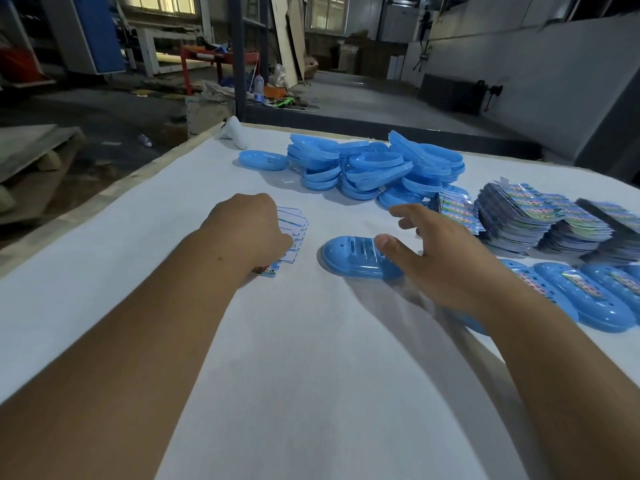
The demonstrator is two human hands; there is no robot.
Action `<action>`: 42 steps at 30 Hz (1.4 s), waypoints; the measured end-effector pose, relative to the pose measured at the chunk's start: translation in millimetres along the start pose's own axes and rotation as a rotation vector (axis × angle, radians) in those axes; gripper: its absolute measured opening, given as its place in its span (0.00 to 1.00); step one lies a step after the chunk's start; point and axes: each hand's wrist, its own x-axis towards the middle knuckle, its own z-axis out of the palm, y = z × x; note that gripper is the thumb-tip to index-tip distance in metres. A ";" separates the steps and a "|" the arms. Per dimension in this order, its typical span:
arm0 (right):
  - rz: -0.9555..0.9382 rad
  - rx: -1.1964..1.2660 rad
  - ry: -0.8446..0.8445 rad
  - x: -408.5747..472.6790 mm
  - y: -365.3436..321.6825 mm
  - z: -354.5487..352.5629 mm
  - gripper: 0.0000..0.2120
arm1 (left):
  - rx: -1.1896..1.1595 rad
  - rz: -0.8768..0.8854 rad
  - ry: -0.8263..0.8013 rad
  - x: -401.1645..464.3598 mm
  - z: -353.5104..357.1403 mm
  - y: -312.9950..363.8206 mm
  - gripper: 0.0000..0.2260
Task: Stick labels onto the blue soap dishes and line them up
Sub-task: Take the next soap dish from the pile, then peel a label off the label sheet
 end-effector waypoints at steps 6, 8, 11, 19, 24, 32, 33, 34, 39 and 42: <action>-0.009 0.022 0.021 -2.3 -1.4 1.1 0.27 | -0.110 -0.022 0.033 0.2 -5.1 0.9 0.27; -0.015 0.028 0.031 -3.3 -1.5 1.6 0.27 | -0.136 -0.025 0.057 1.0 -6.1 0.4 0.28; -0.014 0.033 0.036 -4.6 -1.5 1.9 0.26 | -0.115 -0.026 0.099 2.3 -5.5 -0.1 0.25; -0.016 0.049 0.052 -4.4 -2.2 2.1 0.25 | 0.017 -0.043 0.294 6.3 -1.5 2.0 0.15; -0.023 0.199 0.183 -4.1 -7.2 4.5 0.19 | -0.796 0.090 0.298 5.5 -15.1 7.4 0.07; 0.053 0.825 0.227 -2.6 -22.4 -0.8 0.18 | -1.418 0.206 0.026 -10.1 -6.1 38.3 0.08; 0.064 0.845 0.239 -2.0 -21.6 -2.3 0.17 | -1.414 0.209 0.012 -10.9 -3.8 40.4 0.09; 0.077 0.853 0.251 -1.8 -20.5 -3.7 0.17 | -1.402 0.211 0.005 -11.8 -2.5 41.7 0.09; 0.113 0.831 0.271 -1.7 -17.2 -5.8 0.16 | -1.254 0.268 0.008 -15.8 0.0 42.6 0.10; 0.123 0.797 0.265 -1.0 -16.3 -5.5 0.16 | -1.186 0.318 0.031 -17.7 -0.1 41.5 0.10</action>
